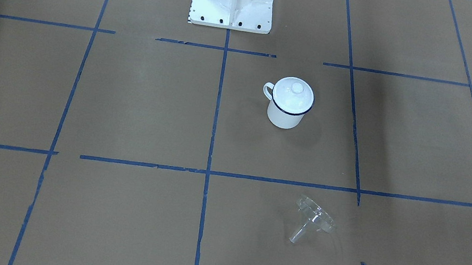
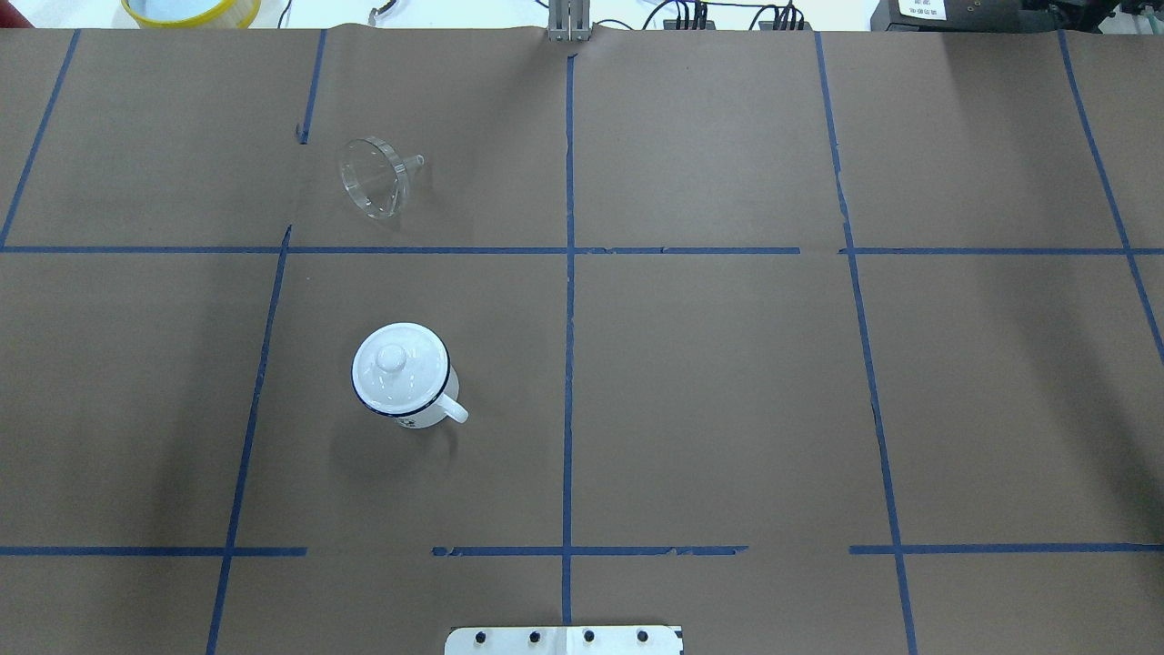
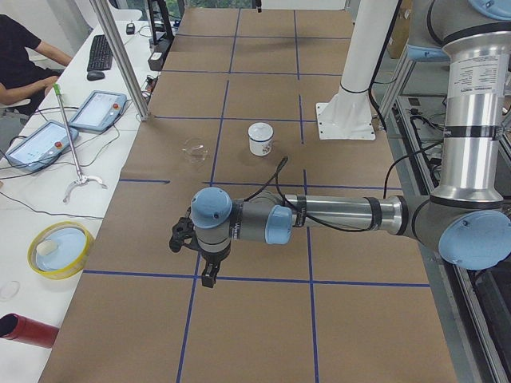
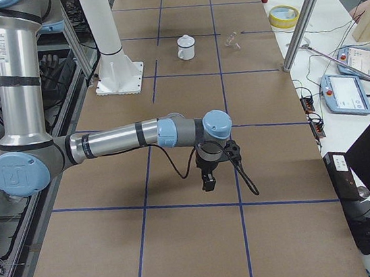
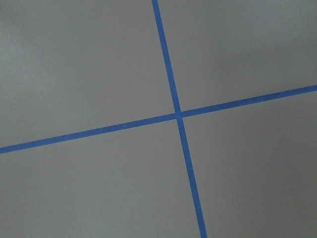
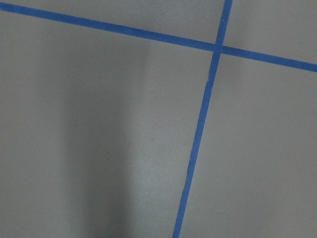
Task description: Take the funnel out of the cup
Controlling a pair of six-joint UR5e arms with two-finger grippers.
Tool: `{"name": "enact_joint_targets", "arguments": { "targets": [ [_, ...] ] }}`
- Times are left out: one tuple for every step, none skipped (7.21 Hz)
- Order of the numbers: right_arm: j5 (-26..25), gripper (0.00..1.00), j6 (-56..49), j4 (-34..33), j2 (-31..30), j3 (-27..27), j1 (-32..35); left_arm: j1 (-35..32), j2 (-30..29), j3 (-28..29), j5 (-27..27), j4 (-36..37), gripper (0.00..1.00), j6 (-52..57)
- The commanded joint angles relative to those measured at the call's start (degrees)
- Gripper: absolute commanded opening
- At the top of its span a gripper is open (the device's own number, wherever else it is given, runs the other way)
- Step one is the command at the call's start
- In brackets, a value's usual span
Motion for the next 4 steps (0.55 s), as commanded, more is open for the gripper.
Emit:
{"name": "enact_joint_targets", "arguments": {
  "targets": [
    [0.0,1.0,0.02,0.0,0.0,0.0,0.0,-0.01,-0.72,-2.59,0.24,8.09,1.0,0.16],
    [0.0,1.0,-0.06,0.0,0.0,0.0,0.0,0.07,-0.73,-2.26,0.25,7.77,1.0,0.25],
    [0.0,1.0,-0.06,0.0,0.0,0.0,0.0,0.07,-0.81,-2.17,0.25,7.68,1.0,0.25],
    [0.0,1.0,-0.06,0.0,0.0,0.0,0.0,0.07,-0.81,-2.0,0.25,7.33,1.0,0.34]
  ]
}}
